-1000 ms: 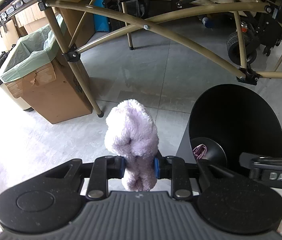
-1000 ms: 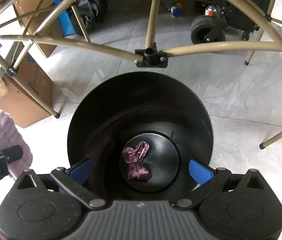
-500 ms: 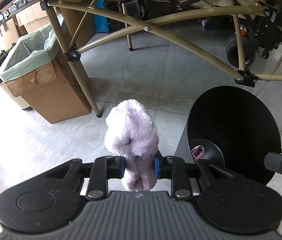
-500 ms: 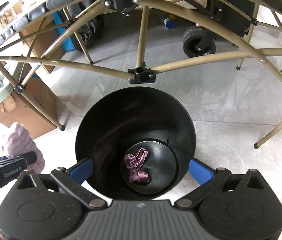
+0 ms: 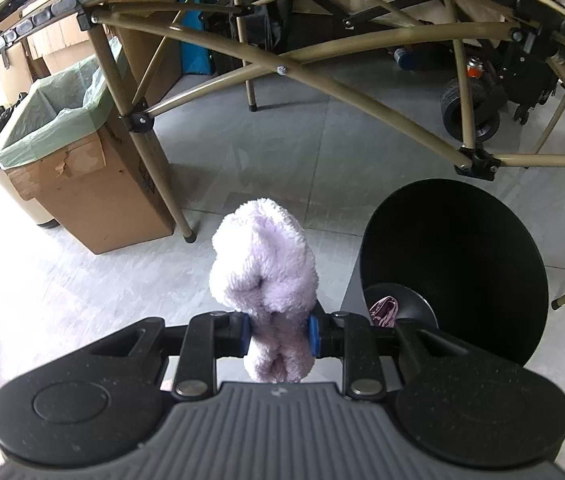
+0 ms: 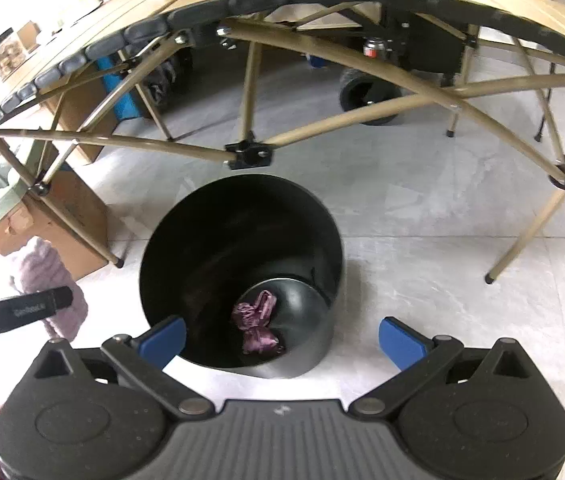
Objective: Collect trash
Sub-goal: 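Withdraw the open right tool from the bin, then move the left tool holding the lilac sock over the black bin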
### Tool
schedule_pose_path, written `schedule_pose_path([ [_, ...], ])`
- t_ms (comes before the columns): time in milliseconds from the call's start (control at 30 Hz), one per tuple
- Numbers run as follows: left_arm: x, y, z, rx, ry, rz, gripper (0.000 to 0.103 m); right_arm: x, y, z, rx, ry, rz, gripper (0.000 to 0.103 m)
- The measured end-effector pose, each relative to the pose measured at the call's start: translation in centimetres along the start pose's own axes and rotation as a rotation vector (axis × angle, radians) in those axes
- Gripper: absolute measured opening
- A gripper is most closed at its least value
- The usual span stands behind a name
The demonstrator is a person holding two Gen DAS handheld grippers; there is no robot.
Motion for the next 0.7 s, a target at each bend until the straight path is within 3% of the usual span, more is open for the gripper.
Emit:
schedule_pose_path([
  [300,-0.3,-1.0,1.0,0.045,-0.001,0.02,0.026,0.5,-1.3,3.8,0.052,0.069,0.016,0.103],
  [700,-0.3,-2.2,6.0,0.123,0.088,0.041,0.026,-0.3,-1.7,8.0,0.094,0.155,0.028,0.103],
])
Point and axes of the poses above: each gripper's, at about its wrist camera, not at the fingertips, and y roughly the way its jaws point, z to its right, x to its underside, the point moved 5 cm from there along y, roughly the way its jaws point, and after that the axes turned 4 degrees about y, right-handed, at the moved point
